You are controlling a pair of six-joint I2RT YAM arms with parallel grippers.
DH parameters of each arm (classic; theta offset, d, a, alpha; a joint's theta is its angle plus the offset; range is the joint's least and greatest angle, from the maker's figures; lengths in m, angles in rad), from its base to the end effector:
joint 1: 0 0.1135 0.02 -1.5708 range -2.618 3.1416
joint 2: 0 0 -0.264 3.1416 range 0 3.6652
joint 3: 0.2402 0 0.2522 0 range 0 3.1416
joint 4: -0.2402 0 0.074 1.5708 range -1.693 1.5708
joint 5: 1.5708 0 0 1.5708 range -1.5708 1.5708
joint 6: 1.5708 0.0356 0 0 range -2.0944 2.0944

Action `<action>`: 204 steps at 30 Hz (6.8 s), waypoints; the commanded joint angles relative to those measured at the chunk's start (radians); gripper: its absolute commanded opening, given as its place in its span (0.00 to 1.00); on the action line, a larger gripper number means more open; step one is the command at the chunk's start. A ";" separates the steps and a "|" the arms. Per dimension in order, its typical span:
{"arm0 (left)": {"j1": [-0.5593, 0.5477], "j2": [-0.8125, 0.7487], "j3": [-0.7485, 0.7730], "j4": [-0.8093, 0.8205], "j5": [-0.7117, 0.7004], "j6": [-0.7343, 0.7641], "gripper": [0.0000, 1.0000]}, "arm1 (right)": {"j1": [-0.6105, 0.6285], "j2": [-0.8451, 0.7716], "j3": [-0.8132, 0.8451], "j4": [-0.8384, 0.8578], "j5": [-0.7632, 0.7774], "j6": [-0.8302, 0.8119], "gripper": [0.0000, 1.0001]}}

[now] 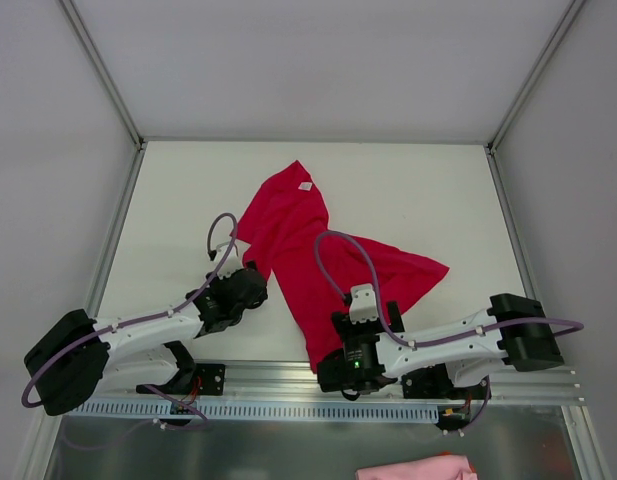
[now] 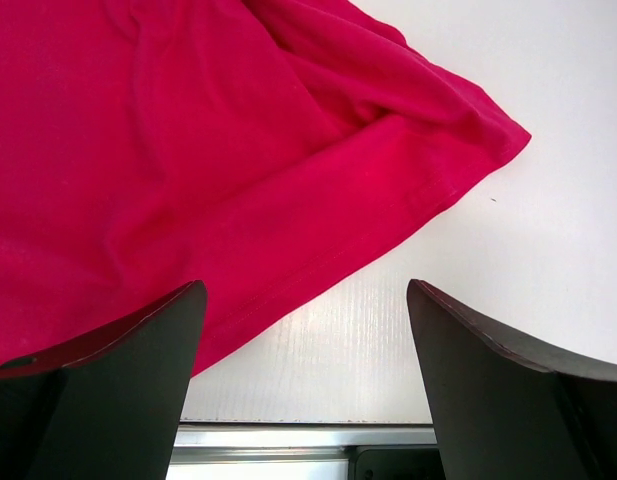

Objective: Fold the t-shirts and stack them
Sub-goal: Flatten out the tshirt

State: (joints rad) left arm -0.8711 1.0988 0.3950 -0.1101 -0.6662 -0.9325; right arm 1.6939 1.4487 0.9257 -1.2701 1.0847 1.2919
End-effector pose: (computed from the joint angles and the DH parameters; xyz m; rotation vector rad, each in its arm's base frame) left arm 0.1428 -0.1355 0.1617 -0.3644 2.1564 -0.2109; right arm 0.0054 0.2123 0.2168 -0.5457 1.9860 -0.3250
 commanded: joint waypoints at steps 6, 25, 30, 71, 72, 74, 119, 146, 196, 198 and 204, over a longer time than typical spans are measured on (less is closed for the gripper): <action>-0.005 0.026 -0.021 0.050 -0.038 -0.011 0.59 | 0.013 -0.017 -0.028 0.072 -0.006 0.003 0.87; -0.005 0.052 -0.039 0.093 -0.032 -0.005 0.45 | 0.130 0.223 0.010 0.630 -0.203 -0.348 0.86; -0.005 0.059 -0.035 0.105 -0.024 0.007 0.45 | 0.131 0.230 -0.005 0.678 -0.226 -0.364 0.86; -0.005 0.053 0.021 0.082 -0.033 0.058 0.00 | 0.105 0.334 0.067 0.663 -0.230 -0.378 0.01; -0.006 0.052 0.045 0.092 -0.035 0.076 0.00 | 0.099 0.341 0.093 0.599 -0.218 -0.367 0.01; -0.005 0.050 0.074 0.112 -0.049 0.148 0.00 | 0.064 0.349 0.113 0.543 -0.184 -0.347 0.01; 0.321 0.054 1.213 -0.094 0.175 0.609 0.00 | -1.060 -0.293 0.948 0.439 -0.132 -1.516 0.01; -0.019 -0.041 1.318 -0.145 0.343 0.912 0.00 | -1.040 -0.497 0.842 0.511 -0.419 -1.675 0.01; -0.339 -0.135 1.268 0.086 0.157 1.179 0.00 | -0.904 -0.582 0.780 0.736 -0.358 -1.800 0.01; -0.362 -0.151 1.271 0.090 0.192 1.184 0.00 | -0.904 -0.631 0.734 0.781 -0.353 -1.815 0.01; -0.362 -0.085 1.398 0.086 0.237 1.241 0.00 | -0.904 -0.596 0.779 0.833 -0.296 -1.879 0.01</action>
State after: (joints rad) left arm -1.2251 0.9684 1.7130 -0.0753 -0.4515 0.2363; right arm 0.7841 0.8219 1.6726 -0.5076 0.7368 -0.5365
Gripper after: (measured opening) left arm 0.014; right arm 0.033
